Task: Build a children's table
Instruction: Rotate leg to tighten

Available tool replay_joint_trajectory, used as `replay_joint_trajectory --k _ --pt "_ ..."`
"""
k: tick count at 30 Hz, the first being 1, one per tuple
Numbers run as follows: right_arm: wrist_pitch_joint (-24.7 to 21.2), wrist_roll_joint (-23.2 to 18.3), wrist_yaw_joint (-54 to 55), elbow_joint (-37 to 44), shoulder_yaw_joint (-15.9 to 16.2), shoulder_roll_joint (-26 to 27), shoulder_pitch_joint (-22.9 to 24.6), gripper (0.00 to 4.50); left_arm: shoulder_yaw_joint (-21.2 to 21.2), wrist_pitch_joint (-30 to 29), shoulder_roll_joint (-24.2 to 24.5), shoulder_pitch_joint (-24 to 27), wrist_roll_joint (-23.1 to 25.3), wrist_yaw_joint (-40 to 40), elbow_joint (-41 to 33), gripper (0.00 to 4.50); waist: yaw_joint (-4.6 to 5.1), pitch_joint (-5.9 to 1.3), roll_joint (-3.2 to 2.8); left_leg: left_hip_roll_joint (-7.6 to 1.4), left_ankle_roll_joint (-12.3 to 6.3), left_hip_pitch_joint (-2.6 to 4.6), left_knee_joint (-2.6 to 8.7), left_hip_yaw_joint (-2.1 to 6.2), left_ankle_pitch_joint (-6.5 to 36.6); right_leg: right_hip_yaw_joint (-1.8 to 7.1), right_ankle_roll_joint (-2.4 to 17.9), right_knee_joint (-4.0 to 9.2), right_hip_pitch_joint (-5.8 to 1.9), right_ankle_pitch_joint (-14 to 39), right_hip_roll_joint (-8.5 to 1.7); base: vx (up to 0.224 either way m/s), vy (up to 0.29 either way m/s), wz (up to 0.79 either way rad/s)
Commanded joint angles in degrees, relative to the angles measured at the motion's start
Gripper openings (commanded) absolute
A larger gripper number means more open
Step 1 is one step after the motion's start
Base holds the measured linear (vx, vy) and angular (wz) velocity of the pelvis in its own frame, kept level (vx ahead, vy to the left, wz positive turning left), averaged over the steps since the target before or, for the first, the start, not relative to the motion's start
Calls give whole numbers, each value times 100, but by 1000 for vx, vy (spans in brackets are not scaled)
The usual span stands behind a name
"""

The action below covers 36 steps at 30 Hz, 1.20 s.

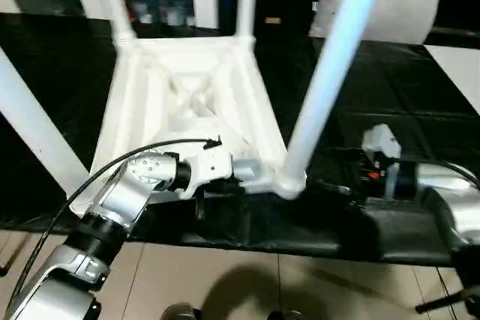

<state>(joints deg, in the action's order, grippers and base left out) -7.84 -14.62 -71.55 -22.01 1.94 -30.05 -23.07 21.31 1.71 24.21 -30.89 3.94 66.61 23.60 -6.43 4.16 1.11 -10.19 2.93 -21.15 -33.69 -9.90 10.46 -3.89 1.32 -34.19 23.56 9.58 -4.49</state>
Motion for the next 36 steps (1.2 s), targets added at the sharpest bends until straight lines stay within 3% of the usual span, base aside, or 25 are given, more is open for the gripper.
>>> replay_joint_trajectory --k 1,7,8,11,17,25,26,28,30,32,33,36 --pt "93 24 -78 -130 91 20 -79 381 261 164 8 52 44 229 -122 0 4 -449 25 -334 -447 77 360 43 894 254 1464 312 -323 1005 -420 0 0 0" --pt "141 70 -251 -687 248 271 -424 335 253 222 23 55 50 269 -82 0 -17 -448 27 -319 -317 59 362 51 982 255 1377 314 -339 1183 -426 0 0 0" --pt "144 70 -253 -695 250 273 -428 311 253 223 24 55 51 269 -82 0 -23 -454 29 -318 -311 65 359 49 975 256 1360 314 -338 1191 -426 0 0 0" --pt "98 31 -448 -807 343 302 -530 298 250 221 56 53 66 271 -71 0 -30 -460 34 -309 -328 54 350 48 919 258 1330 307 -348 1171 -425 0 0 0" --pt "106 36 -585 -975 378 302 -606 227 249 271 75 49 91 226 -12 0 -30 -473 27 -312 -361 57 337 45 833 251 1379 287 -345 1023 -411 0 0 0" --pt "51 12 -619 -972 397 363 -583 197 254 305 21 46 131 119 74 0 -39 -477 30 -309 -376 58 329 45 802 249 1384 279 -346 999 -411 0 0 0" --pt "-200 -1 -352 -689 408 466 -403 196 149 38 -137 47 66 -116 5 0 -35 -472 39 -311 -369 57 332 44 808 250 1378 280 -347 1026 -407 0 0 0" --pt "-358 81 35 -510 427 599 -277 195 26 -221 -335 6 2 -401 -10 0 -31 -438 24 -311 -307 66 355 47 921 257 1316 309 -326 1228 -407 0 0 0" --pt "-383 243 577 -397 428 790 -184 195 -66 -407 -556 -70 -1 -728 47 0 6 -390 34 -288 -129 91 383 63 1326 255 1093 411 -296 2037 -424 0 0 0" --pt "-608 367 1254 -270 384 1063 -120 193 -103 -597 -838 -117 2 -1048 51 0 37 -346 -14 -268 -12 117 409 92 1650 252 872 491 -279 2696 -434 0 0 0" --pt "-735 407 1541 -220 357 1186 -103 193 -114 -693 -975 -128 -10 -1176 36 0 75 -344 29 -254 34 125 418 117 1839 225 694 534 -284 3088 -436 0 0 0" --pt "-1057 599 2881 -303 169 1823 -203 193 -111 -1180 -1732 -210 -7 -1863 69 0 199 -313 9 -235 106 142 426 142 1989 205 488 603 -235 3469 -422 0 0 0"
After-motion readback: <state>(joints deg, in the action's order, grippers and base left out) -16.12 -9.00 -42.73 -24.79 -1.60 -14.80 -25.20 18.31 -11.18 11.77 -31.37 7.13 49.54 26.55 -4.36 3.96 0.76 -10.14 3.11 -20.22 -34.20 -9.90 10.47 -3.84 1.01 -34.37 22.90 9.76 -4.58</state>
